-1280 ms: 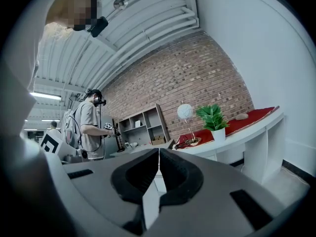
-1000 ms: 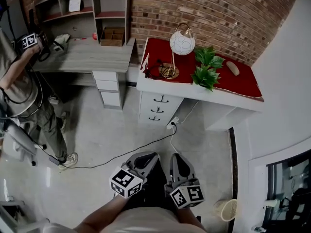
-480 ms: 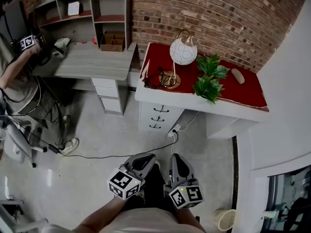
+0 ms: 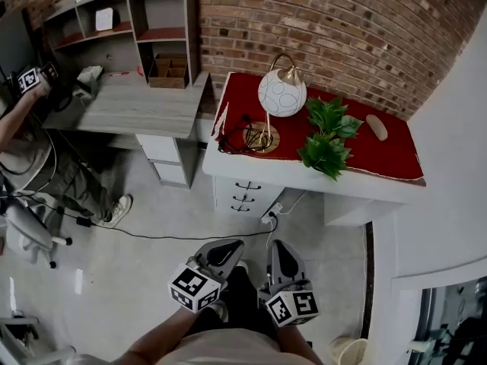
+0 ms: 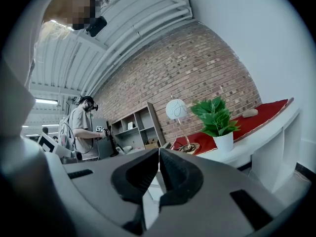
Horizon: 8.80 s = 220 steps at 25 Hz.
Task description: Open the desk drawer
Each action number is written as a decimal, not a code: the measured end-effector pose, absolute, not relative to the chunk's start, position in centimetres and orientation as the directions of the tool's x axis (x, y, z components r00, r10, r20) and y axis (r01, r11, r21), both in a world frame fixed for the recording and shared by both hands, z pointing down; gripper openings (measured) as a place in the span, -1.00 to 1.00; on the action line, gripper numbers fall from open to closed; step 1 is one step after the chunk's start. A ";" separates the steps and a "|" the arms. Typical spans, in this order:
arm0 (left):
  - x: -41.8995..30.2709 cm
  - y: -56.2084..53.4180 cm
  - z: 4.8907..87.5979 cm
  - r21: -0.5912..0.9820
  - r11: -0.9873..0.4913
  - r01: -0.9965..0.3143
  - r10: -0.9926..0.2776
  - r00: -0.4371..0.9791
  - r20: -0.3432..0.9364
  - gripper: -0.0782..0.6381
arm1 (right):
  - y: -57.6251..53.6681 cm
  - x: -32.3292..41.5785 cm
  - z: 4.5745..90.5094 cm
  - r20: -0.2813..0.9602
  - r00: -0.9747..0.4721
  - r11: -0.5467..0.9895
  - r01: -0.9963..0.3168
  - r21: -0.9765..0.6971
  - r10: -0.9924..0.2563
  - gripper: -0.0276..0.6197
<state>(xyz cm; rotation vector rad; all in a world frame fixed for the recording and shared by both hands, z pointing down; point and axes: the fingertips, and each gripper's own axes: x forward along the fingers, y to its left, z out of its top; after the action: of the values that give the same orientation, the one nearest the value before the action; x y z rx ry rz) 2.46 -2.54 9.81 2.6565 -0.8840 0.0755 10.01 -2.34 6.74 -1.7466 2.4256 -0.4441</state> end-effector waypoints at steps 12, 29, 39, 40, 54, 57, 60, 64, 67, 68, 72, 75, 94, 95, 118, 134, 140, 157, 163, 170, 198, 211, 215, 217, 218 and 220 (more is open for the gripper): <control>4.7 -9.1 10.2 0.303 -0.728 -0.615 -0.598 0.786 0.157 -0.75 | -9.5 11.3 6.6 0.064 -0.392 0.358 -0.887 -0.290 -0.918 -0.86; 5.2 -15.0 10.4 0.279 -0.739 -0.614 -0.588 0.789 0.179 -0.75 | -16.7 11.1 7.1 0.066 -0.457 0.433 -0.873 -0.227 -0.887 -0.86; 5.2 -15.5 13.9 0.222 -0.803 -0.553 -0.519 0.832 0.196 -0.75 | -17.6 11.7 9.1 0.054 -0.422 0.410 -0.899 -0.156 -0.905 -0.86; 5.3 -15.4 14.2 0.218 -0.808 -0.547 -0.513 0.836 0.194 -0.75 | -17.6 11.9 9.4 0.053 -0.420 0.408 -0.900 -0.153 -0.906 -0.86; 3.2 -15.3 23.0 0.207 -0.803 -0.559 -0.522 0.827 0.207 -0.75 | -17.4 11.2 17.0 0.030 -0.437 0.426 -0.889 -0.166 -0.899 -0.86; 2.7 -15.5 25.4 0.217 -0.790 -0.573 -0.537 0.818 0.207 -0.75 | -17.3 11.0 19.2 0.033 -0.437 0.427 -0.889 -0.163 -0.899 -0.86; 2.6 -15.3 27.8 0.229 -0.782 -0.579 -0.545 0.814 0.200 -0.75 | -17.0 10.9 21.4 0.035 -0.446 0.437 -0.887 -0.153 -0.894 -0.86; 2.7 -15.3 31.3 0.231 -0.780 -0.581 -0.547 0.813 0.197 -0.75 | -17.0 11.2 24.9 0.040 -0.440 0.429 -0.889 -0.157 -0.897 -0.86; 2.8 -15.1 34.1 0.253 -0.771 -0.584 -0.550 0.812 0.196 -0.75 | -17.1 11.7 27.4 0.041 -0.425 0.414 -0.896 -0.163 -0.904 -0.86; 2.9 -15.0 34.9 0.262 -0.768 -0.584 -0.551 0.812 0.195 -0.75 | -17.1 11.8 28.1 0.039 -0.421 0.410 -0.897 -0.162 -0.906 -0.86; 3.5 -14.6 38.4 0.270 -0.769 -0.579 -0.545 0.815 0.196 -0.75 | -17.2 12.5 30.8 0.018 -0.413 0.405 -0.901 -0.155 -0.911 -0.86; 3.6 -14.8 41.3 0.271 -0.768 -0.580 -0.544 0.815 0.202 -0.75 | -17.4 13.1 33.0 -0.003 -0.392 0.388 -0.909 -0.153 -0.920 -0.86; 4.8 -15.7 59.3 0.309 -0.777 -0.549 -0.520 0.836 0.177 -0.75 | -15.8 14.8 51.6 -0.027 -0.343 0.343 -0.925 -0.164 -0.939 -0.86; 4.9 -15.7 60.2 0.316 -0.774 -0.549 -0.522 0.835 0.174 -0.75 | -15.6 14.9 52.5 -0.027 -0.342 0.342 -0.925 -0.168 -0.939 -0.86; 2.6 -18.6 70.5 0.698 -0.597 -0.395 -0.523 0.852 0.035 -0.75 | -16.2 14.5 64.0 -0.050 -0.388 0.363 -0.801 -0.477 -0.920 -0.86; 3.3 -24.9 76.4 0.943 -0.295 -0.152 -0.663 0.744 -0.087 -0.75 | -22.2 15.5 74.5 0.023 -0.292 0.124 -0.475 -0.871 -0.956 -0.86; 3.3 -26.7 80.1 0.973 -0.187 -0.135 -0.685 0.728 -0.030 -0.75 | -24.5 14.9 77.9 0.022 -0.327 0.128 -0.429 -0.894 -0.945 -0.86; 4.0 -30.9 84.7 0.994 -0.109 0.003 -0.724 0.685 -0.082 -0.34 | -28.9 15.5 82.9 0.043 -0.370 0.095 -0.347 -0.933 -0.928 -0.51; 5.1 -31.6 84.2 0.994 -0.111 0.019 -0.706 0.702 -0.093 -0.32 | -30.6 14.4 83.0 0.019 -0.375 0.079 -0.245 -0.966 -0.927 -0.51; 5.6 -32.9 83.6 0.995 -0.077 0.070 -0.719 0.687 -0.104 -0.32 | -31.8 13.9 83.5 0.027 -0.335 0.031 -0.166 -0.986 -0.942 -0.51; 5.1 -32.2 83.2 0.994 -0.111 0.017 -0.716 0.692 -0.092 -0.68 | -30.6 13.9 83.0 0.034 -0.294 0.036 -0.228 -0.973 -0.955 -0.77; 4.8 -30.9 83.0 0.993 -0.119 -0.005 -0.707 0.702 -0.081 -0.69 | -29.4 13.6 82.9 0.028 -0.296 0.022 -0.166 -0.986 -0.955 -0.78; 4.7 -29.4 83.0 0.992 -0.123 -0.001 -0.698 0.711 -0.085 -0.69 | -27.9 13.4 82.9 0.023 -0.295 0.028 -0.168 -0.985 -0.955 -0.78; 4.6 -28.9 83.1 0.992 -0.123 -0.006 -0.693 0.716 -0.082 -0.69 | -27.4 13.3 82.9 0.026 -0.299 0.027 -0.169 -0.985 -0.954 -0.78; 4.6 -28.6 83.0 0.992 -0.123 -0.007 -0.690 0.719 -0.080 -0.69 | -27.1 13.2 82.9 0.028 -0.301 0.025 -0.170 -0.985 -0.953 -0.78; 4.6 -28.1 83.0 0.992 -0.126 -0.016 -0.685 0.724 -0.075 -0.69 | -26.6 13.3 82.9 0.032 -0.300 0.022 -0.176 -0.984 -0.954 -0.78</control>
<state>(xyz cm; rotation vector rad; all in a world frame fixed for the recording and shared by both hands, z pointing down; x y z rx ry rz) 4.55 -28.13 83.05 1.6125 -0.5792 -0.6308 13.26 -26.59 82.94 -1.1846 1.5691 -1.3472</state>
